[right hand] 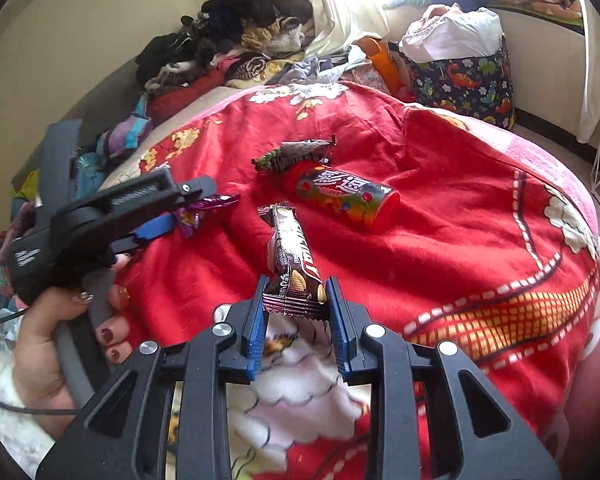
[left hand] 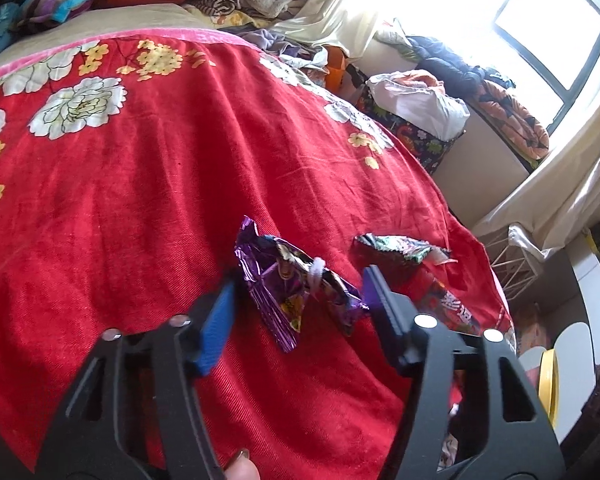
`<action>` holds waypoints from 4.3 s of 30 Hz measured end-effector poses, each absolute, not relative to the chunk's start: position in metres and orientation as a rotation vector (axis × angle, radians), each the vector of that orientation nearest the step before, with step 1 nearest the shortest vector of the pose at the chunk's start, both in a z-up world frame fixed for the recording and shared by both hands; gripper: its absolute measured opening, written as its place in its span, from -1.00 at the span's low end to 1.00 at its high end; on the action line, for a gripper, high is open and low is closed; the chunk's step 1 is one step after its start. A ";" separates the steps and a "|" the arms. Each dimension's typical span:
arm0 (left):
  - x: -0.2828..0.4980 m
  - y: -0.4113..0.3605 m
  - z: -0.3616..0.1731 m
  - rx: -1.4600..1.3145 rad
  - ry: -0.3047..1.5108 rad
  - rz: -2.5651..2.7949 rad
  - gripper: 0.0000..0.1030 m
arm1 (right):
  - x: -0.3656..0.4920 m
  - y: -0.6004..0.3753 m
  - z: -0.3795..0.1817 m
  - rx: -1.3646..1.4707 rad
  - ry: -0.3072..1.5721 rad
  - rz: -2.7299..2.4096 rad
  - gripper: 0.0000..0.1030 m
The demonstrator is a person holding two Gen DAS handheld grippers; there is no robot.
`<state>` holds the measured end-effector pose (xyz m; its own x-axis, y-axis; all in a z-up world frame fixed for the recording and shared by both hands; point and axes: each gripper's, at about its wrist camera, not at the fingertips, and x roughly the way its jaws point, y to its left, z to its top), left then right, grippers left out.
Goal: Collect trash
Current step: 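Grasp the chocolate bar with right tool while left tool grasps a purple wrapper, then carry the chocolate bar and purple wrapper over the yellow bin, then open both tools to drop the chocolate bar and wrapper into the bin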
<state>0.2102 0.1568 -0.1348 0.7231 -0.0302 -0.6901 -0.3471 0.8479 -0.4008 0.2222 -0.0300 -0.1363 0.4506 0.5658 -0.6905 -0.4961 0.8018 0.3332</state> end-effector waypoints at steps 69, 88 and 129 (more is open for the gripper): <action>0.176 -0.055 -0.063 -0.214 0.711 -0.329 -0.48 | 0.164 -0.277 -0.074 0.348 0.692 0.241 -0.48; 0.167 -0.106 -0.059 -0.140 0.711 -0.418 -0.48 | 0.159 -0.328 -0.078 0.393 0.701 0.140 -0.48; 0.177 -0.198 -0.094 -0.028 0.791 -0.542 0.60 | 0.152 -0.390 -0.091 0.499 0.707 0.018 0.02</action>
<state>0.1766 -0.1977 -0.0940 0.5746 -0.4728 -0.6681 0.4520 0.8638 -0.2225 0.1524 -0.3901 -0.0914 0.7654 0.1811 -0.6176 0.1501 0.8829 0.4450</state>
